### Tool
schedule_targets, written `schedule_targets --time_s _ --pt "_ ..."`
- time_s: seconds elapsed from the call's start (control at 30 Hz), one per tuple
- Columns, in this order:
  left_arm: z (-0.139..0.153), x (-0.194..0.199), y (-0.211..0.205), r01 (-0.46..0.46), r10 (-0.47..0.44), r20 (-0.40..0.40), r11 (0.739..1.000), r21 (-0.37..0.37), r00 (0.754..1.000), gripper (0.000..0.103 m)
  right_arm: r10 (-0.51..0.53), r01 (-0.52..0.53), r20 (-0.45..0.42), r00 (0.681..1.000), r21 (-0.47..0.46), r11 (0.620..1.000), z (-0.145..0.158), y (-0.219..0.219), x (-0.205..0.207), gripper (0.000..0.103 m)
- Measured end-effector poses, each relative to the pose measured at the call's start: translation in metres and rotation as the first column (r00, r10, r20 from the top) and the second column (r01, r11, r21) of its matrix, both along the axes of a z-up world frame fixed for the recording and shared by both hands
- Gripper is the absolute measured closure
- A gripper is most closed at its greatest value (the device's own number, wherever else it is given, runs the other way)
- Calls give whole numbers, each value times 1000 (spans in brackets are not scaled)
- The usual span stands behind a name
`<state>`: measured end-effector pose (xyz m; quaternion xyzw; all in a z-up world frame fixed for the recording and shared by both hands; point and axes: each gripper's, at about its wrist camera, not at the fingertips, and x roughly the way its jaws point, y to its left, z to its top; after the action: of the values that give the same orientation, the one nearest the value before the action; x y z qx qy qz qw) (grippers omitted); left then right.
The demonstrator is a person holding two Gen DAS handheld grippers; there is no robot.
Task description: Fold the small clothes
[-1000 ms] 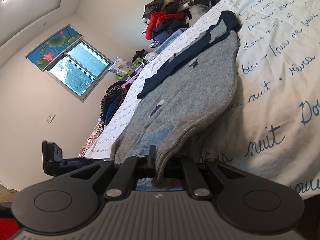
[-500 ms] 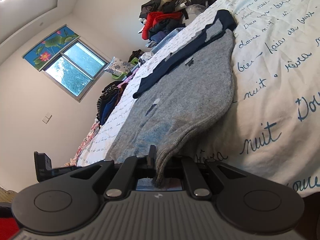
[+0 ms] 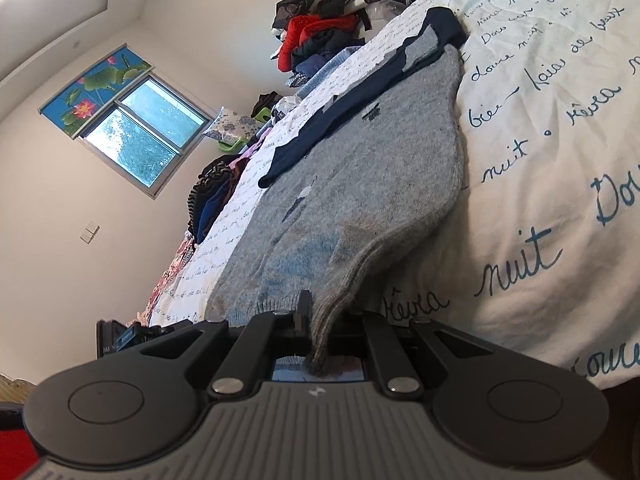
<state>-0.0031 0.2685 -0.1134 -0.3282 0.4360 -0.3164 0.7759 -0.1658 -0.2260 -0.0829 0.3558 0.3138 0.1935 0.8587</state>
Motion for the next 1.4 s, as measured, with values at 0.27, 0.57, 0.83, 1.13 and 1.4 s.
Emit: schedule_targets --time_s 0.27,0.57,0.83,1.13,1.4 --pt "0 1 -19 60 -59 11 998 -19 998 80 6 -6 -5 1000 -6 1000 -1 3 2 95" --pt "2 -5 -23 41 -42 83 999 9 996 95 -25 25 3 1000 -21 999 -3 1 1 97" --pt "55 -11 -39 47 -51 287 999 19 957 95 -38 41 99 994 -33 999 16 -2 -3 97" --pt "104 17 -46 -3 18 411 999 -36 911 95 -73 76 225 972 -5 997 54 -20 17 97" --pt "129 47 -51 -45 66 440 997 -59 896 95 -95 106 316 944 -18 994 87 -30 43 97"
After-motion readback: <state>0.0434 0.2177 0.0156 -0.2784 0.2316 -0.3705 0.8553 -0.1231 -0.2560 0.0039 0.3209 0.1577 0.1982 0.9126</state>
